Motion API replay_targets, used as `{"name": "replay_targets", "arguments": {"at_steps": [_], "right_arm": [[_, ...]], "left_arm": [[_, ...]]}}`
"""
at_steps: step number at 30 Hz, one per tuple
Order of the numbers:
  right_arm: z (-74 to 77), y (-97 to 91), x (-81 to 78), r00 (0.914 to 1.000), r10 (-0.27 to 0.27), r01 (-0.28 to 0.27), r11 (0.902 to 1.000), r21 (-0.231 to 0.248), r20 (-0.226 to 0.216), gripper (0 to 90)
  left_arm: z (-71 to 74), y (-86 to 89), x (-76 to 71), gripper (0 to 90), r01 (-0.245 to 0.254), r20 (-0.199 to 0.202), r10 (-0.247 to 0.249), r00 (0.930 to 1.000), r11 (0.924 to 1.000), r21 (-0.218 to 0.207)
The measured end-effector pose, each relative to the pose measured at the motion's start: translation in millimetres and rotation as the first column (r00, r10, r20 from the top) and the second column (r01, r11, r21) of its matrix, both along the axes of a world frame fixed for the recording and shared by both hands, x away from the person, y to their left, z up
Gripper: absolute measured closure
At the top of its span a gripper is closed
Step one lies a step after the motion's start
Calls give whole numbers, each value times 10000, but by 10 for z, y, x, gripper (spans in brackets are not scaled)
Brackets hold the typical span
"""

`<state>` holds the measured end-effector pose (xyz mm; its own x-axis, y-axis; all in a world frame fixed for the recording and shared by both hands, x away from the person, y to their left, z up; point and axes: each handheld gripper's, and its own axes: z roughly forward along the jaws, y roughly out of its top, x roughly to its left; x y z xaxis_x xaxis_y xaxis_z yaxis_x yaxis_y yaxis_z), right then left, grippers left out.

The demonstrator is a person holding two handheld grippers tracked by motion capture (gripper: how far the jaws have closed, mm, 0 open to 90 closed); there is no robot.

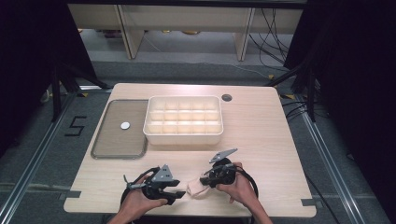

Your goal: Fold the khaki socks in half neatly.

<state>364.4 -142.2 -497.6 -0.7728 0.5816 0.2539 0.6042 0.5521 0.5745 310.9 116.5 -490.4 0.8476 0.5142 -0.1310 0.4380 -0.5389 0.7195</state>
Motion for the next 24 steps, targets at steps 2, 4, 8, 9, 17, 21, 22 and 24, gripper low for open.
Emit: {"name": "replay_targets", "arguments": {"at_steps": [2,4,8,9,17,21,22,24], "right_arm": [[5,2,-3,10000,-59,59,10000,-66,29,673],[5,4,-4,10000,-32,32,10000,-65,39,673],[-2,11,-8,9997,-111,114,9999,-94,235,673],[-2,11,-8,9997,-111,114,9999,-94,235,673],[9,24,-20,9998,-142,145,9997,-173,161,673],[11,25,-15,9999,-27,30,9998,-182,152,673],[12,24,-16,9999,-8,10,9999,-164,145,674],[23,27,-37,9998,-202,204,9996,-218,72,674]], "left_arm": [[1,71,-6,498,-70,-143,71,9999,10000,52],[-2,132,-15,495,-122,-117,122,9999,9999,22],[-24,258,-37,435,-407,-212,412,9989,9989,245],[-24,258,-37,412,-407,-212,412,9989,9989,245],[-85,488,-71,320,-1182,-578,1200,9911,9924,343],[-99,615,-84,259,-1499,-335,1518,9878,9873,534],[-114,638,-92,246,-1691,-410,1714,9843,9841,538],[-140,697,-89,228,-1758,-349,1787,9833,9817,728]]}}
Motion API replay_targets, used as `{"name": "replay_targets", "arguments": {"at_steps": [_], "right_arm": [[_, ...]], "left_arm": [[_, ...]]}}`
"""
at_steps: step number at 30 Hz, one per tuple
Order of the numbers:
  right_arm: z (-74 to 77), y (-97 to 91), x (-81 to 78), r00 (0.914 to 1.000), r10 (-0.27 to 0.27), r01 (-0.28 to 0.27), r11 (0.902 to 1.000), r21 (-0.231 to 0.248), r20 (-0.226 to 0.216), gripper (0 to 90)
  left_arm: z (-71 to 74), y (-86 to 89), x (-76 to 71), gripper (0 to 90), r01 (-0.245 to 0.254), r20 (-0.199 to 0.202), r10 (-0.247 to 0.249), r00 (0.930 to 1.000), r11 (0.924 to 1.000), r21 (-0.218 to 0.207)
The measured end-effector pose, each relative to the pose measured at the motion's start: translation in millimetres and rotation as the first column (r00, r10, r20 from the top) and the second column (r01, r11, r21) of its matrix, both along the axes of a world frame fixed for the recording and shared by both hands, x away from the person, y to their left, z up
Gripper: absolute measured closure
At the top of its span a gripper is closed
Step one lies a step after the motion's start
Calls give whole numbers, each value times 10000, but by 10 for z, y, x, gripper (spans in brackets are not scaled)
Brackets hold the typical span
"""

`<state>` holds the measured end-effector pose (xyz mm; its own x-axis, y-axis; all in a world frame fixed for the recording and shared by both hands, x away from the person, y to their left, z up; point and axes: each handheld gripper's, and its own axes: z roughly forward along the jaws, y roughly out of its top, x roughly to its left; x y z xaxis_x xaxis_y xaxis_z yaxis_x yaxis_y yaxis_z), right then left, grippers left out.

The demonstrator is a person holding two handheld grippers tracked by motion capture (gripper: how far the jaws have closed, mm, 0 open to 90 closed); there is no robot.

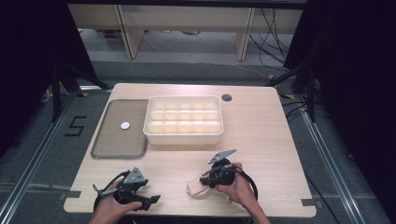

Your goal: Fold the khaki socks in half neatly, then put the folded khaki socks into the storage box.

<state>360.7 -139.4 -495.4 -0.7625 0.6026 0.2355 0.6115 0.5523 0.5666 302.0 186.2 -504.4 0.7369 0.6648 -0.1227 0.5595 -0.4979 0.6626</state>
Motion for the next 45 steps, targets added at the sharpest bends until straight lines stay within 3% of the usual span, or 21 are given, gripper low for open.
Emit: {"name": "replay_targets", "arguments": {"at_steps": [2,5,7,15,16,17,20,21,25,30,34,35,40,41,42,43,45], "right_arm": [[6,1,-7,9999,-111,110,9999,-76,-51,674],[4,1,-1,10000,-16,16,10000,-57,25,674],[2,5,-1,10000,-26,26,10000,-15,81,675],[25,13,-12,9998,-156,156,9999,-48,99,681],[43,13,-1,9996,186,-184,9998,-89,228,683],[43,13,-1,9996,186,-184,9998,-89,228,683],[94,18,-19,9990,332,-329,9994,-108,299,685],[108,27,-21,9991,235,-233,9997,-63,359,686],[192,2,-23,9978,312,-314,9995,29,588,688],[365,-56,-38,9946,317,-316,9995,-27,992,689],[451,-87,-32,9954,161,-158,9999,-44,943,689],[468,-100,-12,9934,131,-109,9997,-199,1143,689],[548,-100,31,9935,126,-88,9994,-334,1128,690],[563,-112,60,9905,343,-285,9986,-456,1330,689],[585,-104,53,9946,165,-122,9990,-428,1024,689],[591,-100,64,9942,36,10,9991,-434,1075,689],[632,-111,104,9917,270,-190,9978,-638,1258,689]], "left_arm": [[-27,33,-12,226,-184,-55,183,9998,9997,-152],[-29,83,-4,223,-370,-100,370,9993,9993,7],[-24,89,-15,222,-430,59,431,9991,9990,-84],[-29,89,-27,217,-109,128,108,9999,9999,31],[-31,91,-28,217,-105,143,105,9998,9999,44],[-34,92,-28,217,-103,151,102,9998,9999,55],[-36,90,-34,217,-296,92,296,9995,9995,-79],[-23,108,-31,217,-254,272,252,9993,9996,79],[-19,122,-35,217,-261,342,257,9991,9996,126],[-30,113,-32,217,-200,206,198,9996,9998,71],[-28,124,-21,218,-346,206,344,9992,9994,97],[-27,132,-13,217,-291,290,287,9992,9995,122],[-17,136,-19,218,-262,260,261,9993,9997,31],[-18,136,-22,218,-291,241,291,9993,9996,17],[-17,138,-20,218,-275,244,274,9993,9996,24],[-17,136,-20,218,-302,204,302,9993,9995,-10],[-19,137,-18,218,-429,198,429,9989,9991,28]]}}
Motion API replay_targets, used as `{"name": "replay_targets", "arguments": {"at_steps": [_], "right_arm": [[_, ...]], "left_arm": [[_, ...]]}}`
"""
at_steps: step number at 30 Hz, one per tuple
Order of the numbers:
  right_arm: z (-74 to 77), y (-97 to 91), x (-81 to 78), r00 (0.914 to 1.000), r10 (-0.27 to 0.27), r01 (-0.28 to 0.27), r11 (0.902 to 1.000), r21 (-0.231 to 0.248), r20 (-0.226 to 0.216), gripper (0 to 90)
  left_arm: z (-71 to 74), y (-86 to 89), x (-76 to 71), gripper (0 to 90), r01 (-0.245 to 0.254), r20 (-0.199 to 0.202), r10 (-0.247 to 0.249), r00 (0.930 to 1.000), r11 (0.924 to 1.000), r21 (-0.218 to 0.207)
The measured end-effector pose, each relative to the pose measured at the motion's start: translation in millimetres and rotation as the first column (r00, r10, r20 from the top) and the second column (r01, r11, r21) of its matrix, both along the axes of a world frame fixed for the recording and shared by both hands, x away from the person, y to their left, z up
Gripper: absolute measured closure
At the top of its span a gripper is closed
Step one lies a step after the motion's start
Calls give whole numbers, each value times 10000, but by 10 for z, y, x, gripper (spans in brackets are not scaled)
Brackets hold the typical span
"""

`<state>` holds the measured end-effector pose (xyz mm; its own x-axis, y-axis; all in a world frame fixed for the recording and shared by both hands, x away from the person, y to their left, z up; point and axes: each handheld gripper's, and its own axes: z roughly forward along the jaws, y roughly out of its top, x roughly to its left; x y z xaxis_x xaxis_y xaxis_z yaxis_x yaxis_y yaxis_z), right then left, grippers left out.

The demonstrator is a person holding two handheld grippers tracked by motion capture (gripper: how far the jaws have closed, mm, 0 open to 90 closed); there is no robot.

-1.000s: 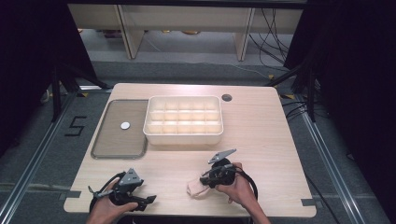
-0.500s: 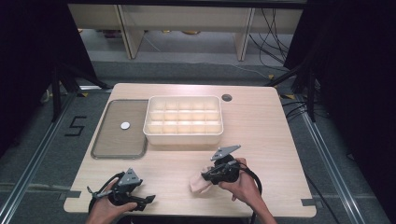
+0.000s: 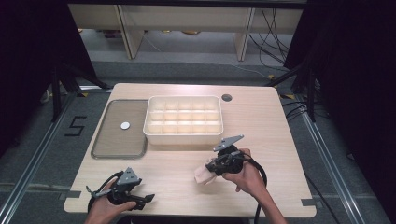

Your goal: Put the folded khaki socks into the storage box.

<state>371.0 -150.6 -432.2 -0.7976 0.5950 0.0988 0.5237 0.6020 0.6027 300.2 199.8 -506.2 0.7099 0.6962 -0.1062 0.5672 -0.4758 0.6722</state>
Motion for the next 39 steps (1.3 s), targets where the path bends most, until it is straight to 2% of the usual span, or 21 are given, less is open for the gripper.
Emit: {"name": "replay_targets", "arguments": {"at_steps": [2,6,7,8,9,11,12,14,15,17,18,20,23,27,28,30,33,34,36,37,39], "right_arm": [[21,5,9,9997,-94,93,9999,-42,-209,689],[58,6,35,9996,-84,79,9998,-200,-261,689],[60,-4,52,10000,-9,9,9996,-296,32,690],[65,-1,57,9999,-91,88,9996,-269,-141,689],[71,-6,72,10000,-31,31,9995,-325,-7,689],[77,3,84,9999,-63,61,9996,-283,-89,689],[98,2,81,9994,-264,254,9986,-459,-204,689],[95,10,101,9998,-193,191,9992,-362,-60,689],[119,-1,130,10000,90,-92,9988,-485,-28,690],[139,7,123,9997,-104,92,9984,-557,-205,689],[148,0,141,10000,11,-7,9985,-551,69,689],[208,9,152,9998,-154,144,9979,-634,-158,689],[261,9,166,9996,-241,229,9971,-719,-160,689],[360,11,218,9998,-164,173,9958,-899,105,689],[384,18,222,9995,-312,305,9946,-993,-55,689],[416,17,261,9998,-104,122,9948,-1014,182,689],[472,42,280,9994,-337,335,9931,-1125,-3,689],[486,38,309,9997,-110,134,9934,-1137,222,689],[515,57,320,9997,-231,232,9933,-1133,29,689],[528,56,345,9996,-79,110,9925,-1219,257,689],[574,73,378,9997,-163,183,9920,-1251,165,689]], "left_arm": [[12,9,3,218,89,63,-89,9999,10000,6],[14,17,6,218,146,21,-146,9999,9999,29],[14,17,7,218,145,21,-145,9999,9999,29],[13,15,6,218,120,44,-121,9999,9999,26],[13,13,4,218,119,38,-119,9999,9999,23],[10,11,5,218,85,88,-86,9999,9999,95],[10,12,5,218,92,83,-93,9999,9999,108],[13,12,4,218,154,33,-155,9999,9999,62],[11,12,6,219,107,92,-108,9999,9999,118],[11,14,6,219,100,90,-101,9999,9999,129],[14,16,5,219,168,44,-168,9998,9998,94],[12,18,8,219,137,59,-138,9999,9999,74],[10,23,12,219,83,103,-84,9999,9998,166],[8,18,9,219,103,80,-104,9999,9998,169],[6,17,10,219,99,84,-100,9999,9998,181],[6,16,10,219,100,75,-101,9999,9998,155],[10,22,12,219,109,89,-110,9999,9998,182],[10,24,16,219,104,58,-105,9999,9998,198],[9,24,14,219,103,85,-104,9999,9998,173],[7,23,17,219,103,72,-104,9999,9997,211],[6,19,15,219,38,94,-40,9999,9997,230]]}}
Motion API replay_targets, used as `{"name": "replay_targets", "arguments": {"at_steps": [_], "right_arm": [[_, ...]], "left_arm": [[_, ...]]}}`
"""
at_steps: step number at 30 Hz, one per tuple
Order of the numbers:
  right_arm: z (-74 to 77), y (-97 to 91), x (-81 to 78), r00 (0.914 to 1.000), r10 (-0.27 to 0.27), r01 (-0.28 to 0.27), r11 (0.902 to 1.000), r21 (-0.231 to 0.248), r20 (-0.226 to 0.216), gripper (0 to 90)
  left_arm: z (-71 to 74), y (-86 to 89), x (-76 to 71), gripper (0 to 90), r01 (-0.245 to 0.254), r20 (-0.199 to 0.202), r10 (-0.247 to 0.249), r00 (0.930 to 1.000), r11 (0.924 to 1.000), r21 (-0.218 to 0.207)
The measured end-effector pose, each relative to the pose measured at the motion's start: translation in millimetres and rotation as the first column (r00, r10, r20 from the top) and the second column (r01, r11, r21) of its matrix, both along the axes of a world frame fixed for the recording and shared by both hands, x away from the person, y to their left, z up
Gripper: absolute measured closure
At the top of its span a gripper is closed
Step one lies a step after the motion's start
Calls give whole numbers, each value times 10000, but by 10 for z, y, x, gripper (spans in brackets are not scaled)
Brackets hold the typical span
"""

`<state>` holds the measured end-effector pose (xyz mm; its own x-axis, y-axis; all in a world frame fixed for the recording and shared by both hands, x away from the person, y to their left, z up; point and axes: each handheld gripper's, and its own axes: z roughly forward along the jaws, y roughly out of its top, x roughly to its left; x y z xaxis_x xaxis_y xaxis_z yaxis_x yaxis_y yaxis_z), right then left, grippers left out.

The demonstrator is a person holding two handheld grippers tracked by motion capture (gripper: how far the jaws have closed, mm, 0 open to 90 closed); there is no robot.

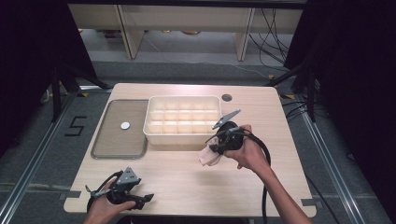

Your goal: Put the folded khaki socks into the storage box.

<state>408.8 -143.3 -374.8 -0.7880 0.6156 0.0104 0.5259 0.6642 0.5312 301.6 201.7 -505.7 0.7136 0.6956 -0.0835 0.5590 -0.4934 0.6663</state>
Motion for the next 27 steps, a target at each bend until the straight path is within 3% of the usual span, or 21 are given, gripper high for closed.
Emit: {"name": "replay_targets", "arguments": {"at_steps": [7,18,25,27], "right_arm": [[113,1,121,9999,74,-73,9999,-115,84,689],[269,-33,293,9989,-456,458,9987,-237,69,689],[359,-77,468,9970,-672,685,9971,-340,391,688],[380,-80,506,9955,-915,924,9950,-366,261,688]], "left_arm": [[2,2,-2,219,90,-32,-90,10000,9999,-63],[0,-4,-2,219,84,-47,-84,10000,9999,-77],[-3,-2,1,219,140,-115,-141,9998,9998,-109],[-1,-2,-1,219,116,-108,-117,9999,9998,-139]]}}
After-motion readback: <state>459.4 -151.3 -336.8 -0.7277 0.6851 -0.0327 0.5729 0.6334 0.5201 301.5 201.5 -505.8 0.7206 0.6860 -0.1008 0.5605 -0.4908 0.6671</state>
